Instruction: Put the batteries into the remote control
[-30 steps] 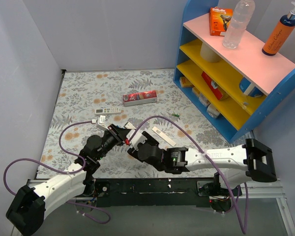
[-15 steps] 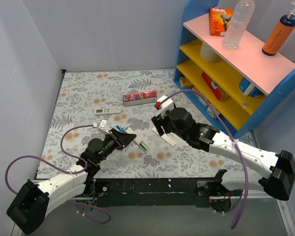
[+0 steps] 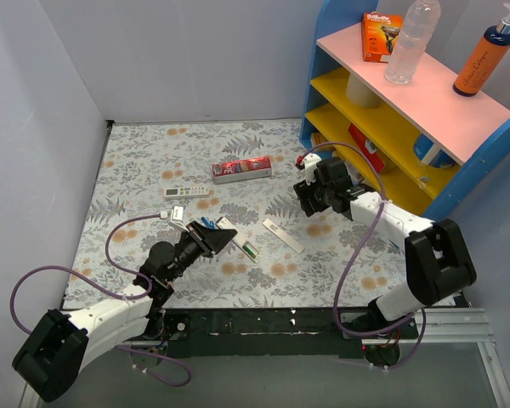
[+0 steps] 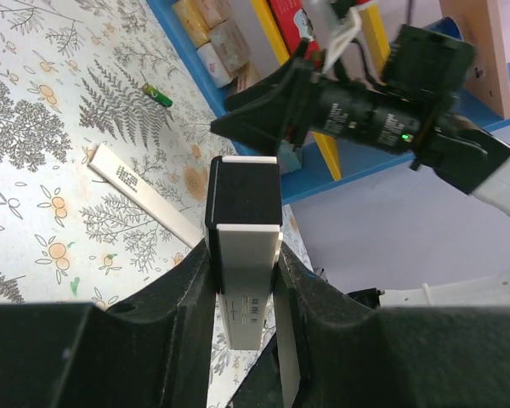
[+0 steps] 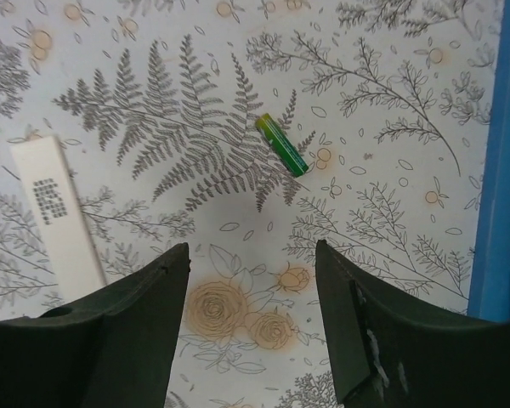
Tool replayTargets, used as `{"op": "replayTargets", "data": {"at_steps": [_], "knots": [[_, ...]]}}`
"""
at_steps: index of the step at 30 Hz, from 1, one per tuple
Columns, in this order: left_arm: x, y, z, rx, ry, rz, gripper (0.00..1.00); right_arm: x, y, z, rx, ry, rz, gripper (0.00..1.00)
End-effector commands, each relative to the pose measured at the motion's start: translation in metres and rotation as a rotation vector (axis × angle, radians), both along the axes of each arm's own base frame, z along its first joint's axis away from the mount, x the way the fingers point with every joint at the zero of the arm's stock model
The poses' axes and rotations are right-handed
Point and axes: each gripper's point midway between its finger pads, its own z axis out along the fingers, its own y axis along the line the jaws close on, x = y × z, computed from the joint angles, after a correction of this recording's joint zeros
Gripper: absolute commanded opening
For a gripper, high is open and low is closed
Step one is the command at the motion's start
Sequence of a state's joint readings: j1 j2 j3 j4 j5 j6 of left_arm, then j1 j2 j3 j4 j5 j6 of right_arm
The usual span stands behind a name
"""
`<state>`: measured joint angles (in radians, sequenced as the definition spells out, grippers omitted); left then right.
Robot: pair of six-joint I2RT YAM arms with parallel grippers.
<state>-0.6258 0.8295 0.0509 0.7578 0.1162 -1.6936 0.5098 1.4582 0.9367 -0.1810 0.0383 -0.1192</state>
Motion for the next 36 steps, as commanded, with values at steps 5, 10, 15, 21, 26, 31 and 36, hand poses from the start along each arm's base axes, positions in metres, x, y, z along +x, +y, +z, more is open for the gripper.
{"op": "replayTargets", "data": {"at_steps": [5, 10, 15, 21, 26, 31, 36], "knots": [[-0.006, 0.004, -0.001, -0.008, -0.042, -0.001, 0.0, 0.047, -0.01, -0.02, 0.004, 0.018, 0.1, 0.66], [-0.006, 0.004, -0.001, -0.005, -0.042, 0.002, 0.0, 0.064, -0.006, -0.038, -0.022, 0.05, 0.146, 0.63], [-0.006, 0.005, -0.002, -0.005, -0.042, 0.002, 0.0, 0.076, -0.002, -0.049, -0.043, 0.078, 0.181, 0.59], [-0.006, 0.004, -0.001, -0.005, -0.046, -0.003, 0.0, 0.076, 0.002, -0.065, -0.061, 0.147, 0.238, 0.51], [-0.006, 0.004, -0.001, -0.005, -0.046, -0.003, 0.0, 0.064, 0.001, -0.073, -0.066, 0.205, 0.261, 0.45], [-0.007, 0.004, -0.001, -0.005, -0.046, -0.006, 0.0, 0.054, -0.002, -0.079, -0.072, 0.234, 0.271, 0.36], [-0.007, 0.003, -0.001, -0.004, -0.043, -0.009, 0.0, 0.047, -0.009, -0.085, -0.094, 0.252, 0.251, 0.28]]}}
